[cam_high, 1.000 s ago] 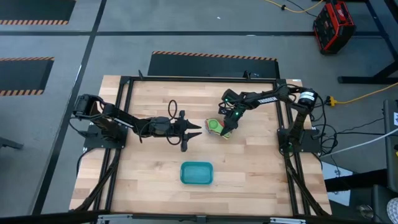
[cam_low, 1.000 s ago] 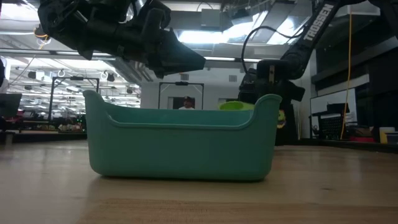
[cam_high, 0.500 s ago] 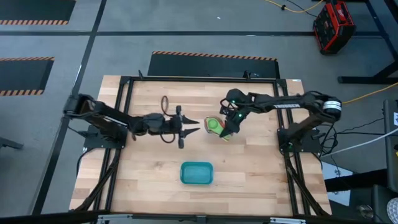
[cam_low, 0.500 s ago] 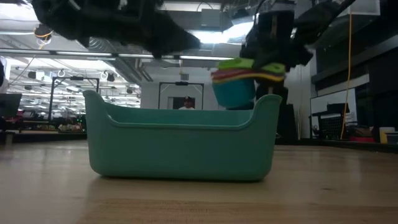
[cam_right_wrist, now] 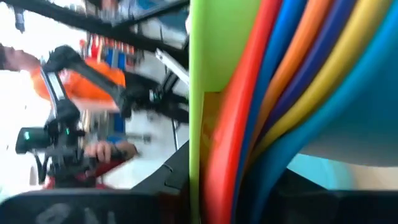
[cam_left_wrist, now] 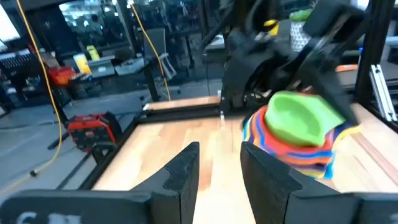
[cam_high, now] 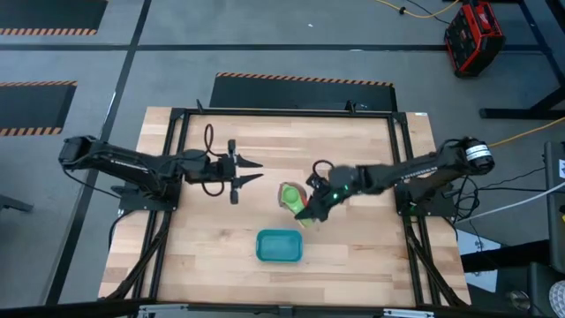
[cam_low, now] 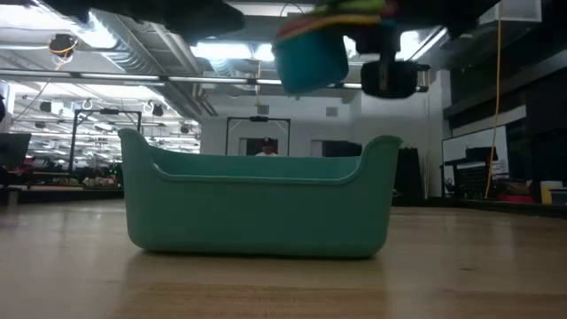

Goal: Nest measuring cups in basket
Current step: Put the nested measuring cups into the blue bin

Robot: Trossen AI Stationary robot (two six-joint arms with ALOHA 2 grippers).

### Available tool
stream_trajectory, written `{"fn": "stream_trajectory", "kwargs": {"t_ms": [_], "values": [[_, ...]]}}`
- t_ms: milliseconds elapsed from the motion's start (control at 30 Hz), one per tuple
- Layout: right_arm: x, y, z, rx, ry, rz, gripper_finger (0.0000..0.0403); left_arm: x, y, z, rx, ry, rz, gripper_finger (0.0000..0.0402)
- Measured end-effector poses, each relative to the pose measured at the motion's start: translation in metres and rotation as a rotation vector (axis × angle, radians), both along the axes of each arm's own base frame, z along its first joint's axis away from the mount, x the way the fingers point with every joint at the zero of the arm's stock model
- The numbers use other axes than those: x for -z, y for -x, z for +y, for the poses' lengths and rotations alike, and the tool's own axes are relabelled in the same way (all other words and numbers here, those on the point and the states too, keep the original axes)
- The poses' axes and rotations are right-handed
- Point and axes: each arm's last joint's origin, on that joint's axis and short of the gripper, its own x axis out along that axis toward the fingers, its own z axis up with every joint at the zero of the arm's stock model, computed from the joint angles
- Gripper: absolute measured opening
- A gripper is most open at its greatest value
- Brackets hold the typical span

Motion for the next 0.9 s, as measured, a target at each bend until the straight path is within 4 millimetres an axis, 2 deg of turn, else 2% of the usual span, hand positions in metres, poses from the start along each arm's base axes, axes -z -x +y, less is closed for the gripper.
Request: {"fn": "stream_trajectory", "kwargs": {"t_ms": [233, 400, 667, 900], "values": [[0.0, 0.01, 0.063, 0.187, -0.048, 0.003, 0.0096, -0.005, 0.01, 0.001, 0.002, 0.011, 0.002, 0.0112], [0.007, 0.016, 0.1, 0.256, -0.077, -0.033, 0.0096, -0.005, 0.01, 0.0, 0.032, 0.008, 0.004, 0.0112], [0.033, 0.016, 0.148, 0.302, -0.133, -0.134, 0.0096, -0.004, 0.009, -0.001, 0.055, 0.037, 0.017, 0.0112], [0.065, 0.004, 0.178, 0.319, -0.127, -0.164, 0.0096, -0.004, 0.009, -0.001, 0.055, 0.042, 0.016, 0.0112]]}}
